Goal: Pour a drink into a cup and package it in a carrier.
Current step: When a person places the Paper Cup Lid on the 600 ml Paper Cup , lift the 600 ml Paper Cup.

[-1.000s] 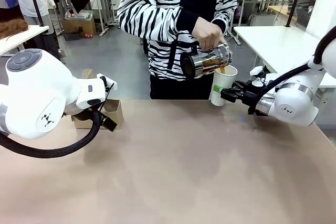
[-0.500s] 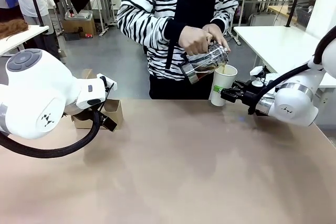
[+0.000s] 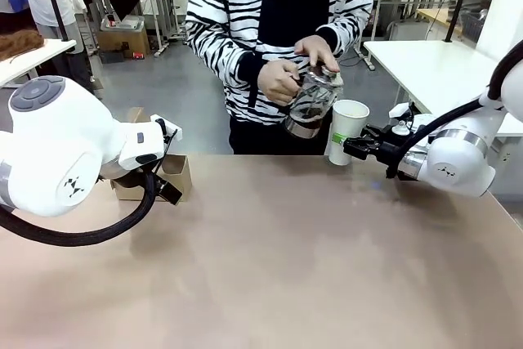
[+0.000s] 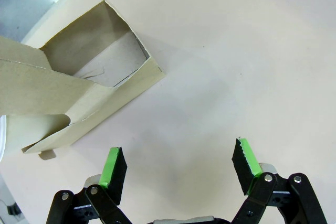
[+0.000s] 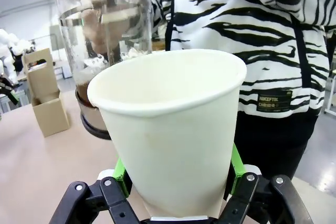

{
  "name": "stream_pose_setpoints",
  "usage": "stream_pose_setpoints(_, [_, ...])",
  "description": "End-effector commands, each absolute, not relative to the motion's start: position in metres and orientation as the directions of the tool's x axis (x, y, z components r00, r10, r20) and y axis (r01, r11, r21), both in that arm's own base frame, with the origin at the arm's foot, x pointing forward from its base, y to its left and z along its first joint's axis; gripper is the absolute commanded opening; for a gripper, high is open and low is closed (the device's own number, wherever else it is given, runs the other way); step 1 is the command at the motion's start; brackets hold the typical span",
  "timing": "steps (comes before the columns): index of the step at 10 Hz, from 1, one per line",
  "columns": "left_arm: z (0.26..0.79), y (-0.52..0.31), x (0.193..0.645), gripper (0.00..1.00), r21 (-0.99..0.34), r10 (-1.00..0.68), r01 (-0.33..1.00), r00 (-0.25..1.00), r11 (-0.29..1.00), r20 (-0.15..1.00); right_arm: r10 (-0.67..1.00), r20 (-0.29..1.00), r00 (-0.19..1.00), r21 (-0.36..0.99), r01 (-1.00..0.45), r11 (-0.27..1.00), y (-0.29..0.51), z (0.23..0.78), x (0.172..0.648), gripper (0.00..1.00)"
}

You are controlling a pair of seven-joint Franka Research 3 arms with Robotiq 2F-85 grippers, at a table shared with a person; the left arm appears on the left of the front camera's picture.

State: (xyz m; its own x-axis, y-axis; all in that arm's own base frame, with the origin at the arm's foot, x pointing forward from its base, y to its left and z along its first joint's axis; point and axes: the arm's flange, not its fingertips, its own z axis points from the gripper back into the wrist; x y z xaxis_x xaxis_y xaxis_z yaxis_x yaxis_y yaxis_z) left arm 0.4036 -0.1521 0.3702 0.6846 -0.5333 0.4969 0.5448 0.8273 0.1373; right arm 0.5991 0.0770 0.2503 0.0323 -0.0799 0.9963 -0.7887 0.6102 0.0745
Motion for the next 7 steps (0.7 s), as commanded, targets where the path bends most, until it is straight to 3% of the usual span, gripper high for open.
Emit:
stream_pose_setpoints(1, [0.3705, -0.1518, 0.4034, 1.00, 0.135, -0.532, 0.545, 0.684, 0.827, 0.498, -0.081, 0.997, 0.018, 0.064, -0.788, 0.612, 0.0782, 0.2510, 0.5998, 0.81])
stream_pose_setpoints(7, [0.3705, -0.1518, 0.4034, 1.00, 0.135, -0.532, 0.545, 0.684, 0.827, 0.498, -0.081, 0.997, 0.018, 0.064, -0.788, 0.612, 0.0782, 0.2510, 0.5998, 0.81])
